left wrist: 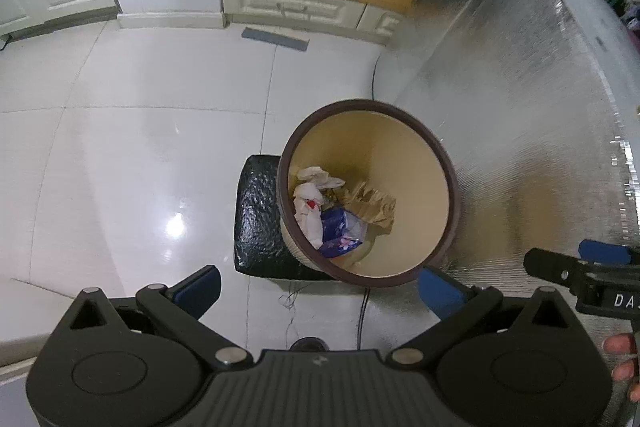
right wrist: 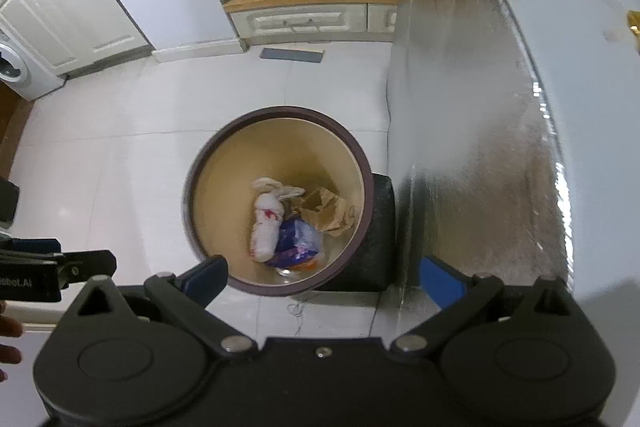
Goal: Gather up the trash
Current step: 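Raise both tools from the wastebasket and turn back toward the table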
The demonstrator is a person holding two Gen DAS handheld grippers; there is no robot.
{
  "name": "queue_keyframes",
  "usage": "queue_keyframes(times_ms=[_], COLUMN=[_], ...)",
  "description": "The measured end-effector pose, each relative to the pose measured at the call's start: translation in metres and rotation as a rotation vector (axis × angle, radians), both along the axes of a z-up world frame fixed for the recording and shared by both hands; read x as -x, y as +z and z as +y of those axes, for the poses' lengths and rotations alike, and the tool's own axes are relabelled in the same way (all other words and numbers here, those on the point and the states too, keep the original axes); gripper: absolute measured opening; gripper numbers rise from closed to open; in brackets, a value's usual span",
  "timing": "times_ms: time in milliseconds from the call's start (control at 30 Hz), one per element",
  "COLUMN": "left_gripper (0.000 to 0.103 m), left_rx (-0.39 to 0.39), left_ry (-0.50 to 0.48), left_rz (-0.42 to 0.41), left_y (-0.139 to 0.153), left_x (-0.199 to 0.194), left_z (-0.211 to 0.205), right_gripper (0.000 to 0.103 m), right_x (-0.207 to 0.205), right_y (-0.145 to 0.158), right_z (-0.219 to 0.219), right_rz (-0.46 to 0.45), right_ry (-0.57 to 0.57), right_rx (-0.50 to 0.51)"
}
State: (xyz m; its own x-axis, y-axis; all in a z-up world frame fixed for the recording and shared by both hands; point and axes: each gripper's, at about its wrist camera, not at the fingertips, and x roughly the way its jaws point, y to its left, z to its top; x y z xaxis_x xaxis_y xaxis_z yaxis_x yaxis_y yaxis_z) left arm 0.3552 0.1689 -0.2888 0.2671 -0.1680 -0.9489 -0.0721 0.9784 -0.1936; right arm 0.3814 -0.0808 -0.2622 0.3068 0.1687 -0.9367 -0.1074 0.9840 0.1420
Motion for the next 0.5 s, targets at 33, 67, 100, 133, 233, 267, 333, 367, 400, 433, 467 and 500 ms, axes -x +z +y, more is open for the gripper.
queue_keyframes(times_ms=[33,67,100,133,233,267,333,367,400,433,467,500], left_gripper=[0.103,0.103,0.103,0.103,0.103,0.103,0.103,0.103,0.103,0.103,0.103,0.103], left_rx=[0.003,0.003,0.003,0.005,0.012,0.013,0.015,0.015,0.015,0.016,0.017,0.019], left_ry=[0.002,0.002,0.004,0.008,0.019,0.023,0.030,0.031,0.032,0.032,0.032,0.034], left_rz=[-0.010,-0.021,-0.031,-0.044,-0.083,-0.097,-0.126,-0.141,-0.158,-0.177,-0.191,-0.207], left_y=[0.005,0.010,0.015,0.021,0.039,0.045,0.059,0.065,0.072,0.080,0.087,0.095], left_x=[0.004,0.007,0.012,0.016,0.027,0.031,0.039,0.044,0.048,0.054,0.059,0.064], left_z=[0.000,0.000,0.000,-0.001,-0.004,-0.006,-0.009,-0.013,-0.015,-0.018,-0.022,-0.026], right_gripper=[0.103,0.103,0.103,0.103,0.103,0.103,0.103,0.103,0.103,0.103,0.103,0.103], right_x=[0.003,0.007,0.011,0.016,0.027,0.031,0.041,0.045,0.051,0.056,0.061,0.066], right_y=[0.006,0.013,0.019,0.026,0.047,0.055,0.070,0.077,0.085,0.091,0.099,0.106], right_z=[0.001,0.001,0.000,0.000,-0.005,-0.007,-0.013,-0.016,-0.020,-0.023,-0.028,-0.033], right_rz=[-0.010,-0.025,-0.035,-0.048,-0.091,-0.106,-0.137,-0.151,-0.167,-0.182,-0.197,-0.213], right_ry=[0.003,0.008,0.013,0.015,0.011,0.010,0.009,0.009,0.009,0.008,0.008,0.007], right_rx=[0.002,0.004,0.003,-0.001,-0.007,-0.009,-0.014,-0.016,-0.017,-0.019,-0.022,-0.027])
